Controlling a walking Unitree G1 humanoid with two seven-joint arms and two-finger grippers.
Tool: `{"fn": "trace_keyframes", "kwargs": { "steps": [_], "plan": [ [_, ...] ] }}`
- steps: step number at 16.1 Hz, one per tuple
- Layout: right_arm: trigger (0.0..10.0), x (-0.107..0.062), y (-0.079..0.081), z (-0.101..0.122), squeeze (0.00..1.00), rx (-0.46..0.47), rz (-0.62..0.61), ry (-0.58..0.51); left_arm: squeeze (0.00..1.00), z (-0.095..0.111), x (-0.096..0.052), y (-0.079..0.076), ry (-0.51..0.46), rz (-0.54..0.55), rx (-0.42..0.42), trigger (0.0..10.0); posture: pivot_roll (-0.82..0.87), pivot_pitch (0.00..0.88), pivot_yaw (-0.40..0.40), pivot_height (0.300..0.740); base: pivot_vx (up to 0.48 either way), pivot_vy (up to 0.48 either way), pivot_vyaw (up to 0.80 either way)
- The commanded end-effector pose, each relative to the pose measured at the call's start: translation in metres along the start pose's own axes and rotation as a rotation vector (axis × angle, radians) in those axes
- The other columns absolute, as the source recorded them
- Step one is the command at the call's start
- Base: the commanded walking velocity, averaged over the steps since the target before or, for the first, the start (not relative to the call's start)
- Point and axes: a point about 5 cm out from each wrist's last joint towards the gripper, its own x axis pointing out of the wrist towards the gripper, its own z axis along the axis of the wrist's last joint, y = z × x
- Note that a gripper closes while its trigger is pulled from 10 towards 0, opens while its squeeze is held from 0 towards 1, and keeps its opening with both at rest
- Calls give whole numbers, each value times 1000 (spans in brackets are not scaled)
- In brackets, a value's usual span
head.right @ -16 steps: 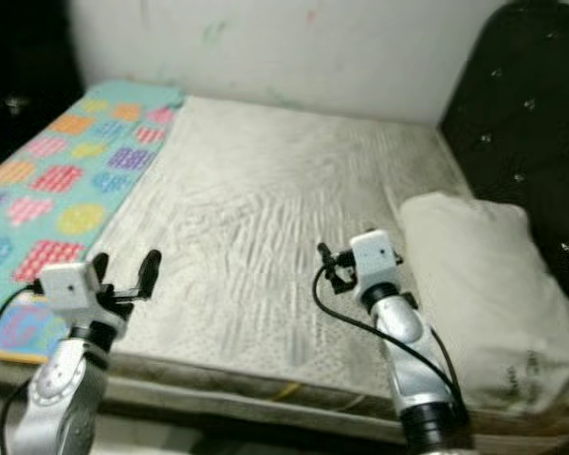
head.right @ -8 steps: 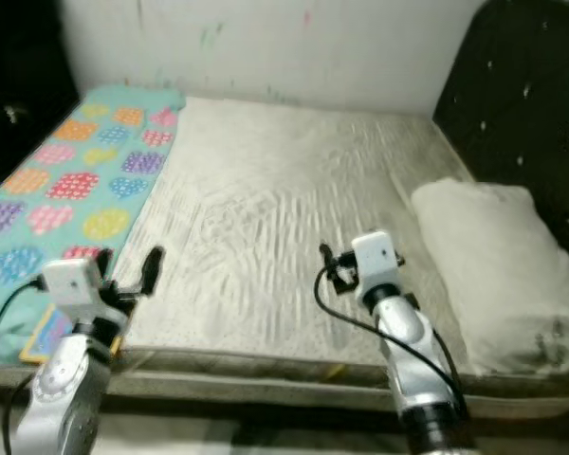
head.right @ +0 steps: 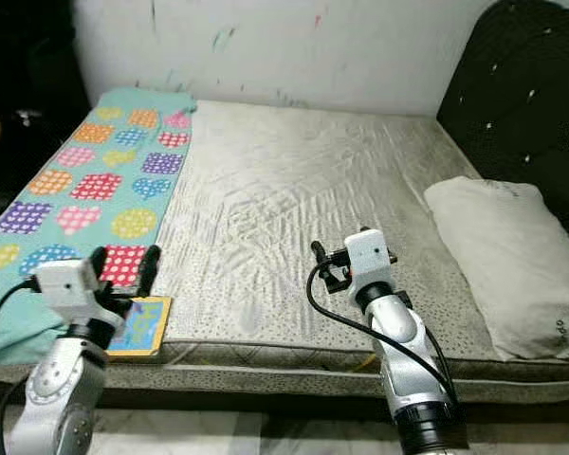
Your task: Clean up the room
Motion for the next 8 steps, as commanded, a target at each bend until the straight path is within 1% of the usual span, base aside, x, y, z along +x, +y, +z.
{"fn": "trace_keyframes", "kwargs": {
  "steps": [1,8],
  "plan": [
    [10000,0,-6,1,0,-8,-11,2,0,3,1,-1,-13,-13,1,10000,-43,0,-62,740,240,0,0],
    [10000,0,-5,1,0,-6,-7,0,0,3,1,-2,-15,-25,3,10000,-43,0,-61,740,258,0,0]
  ]
}}
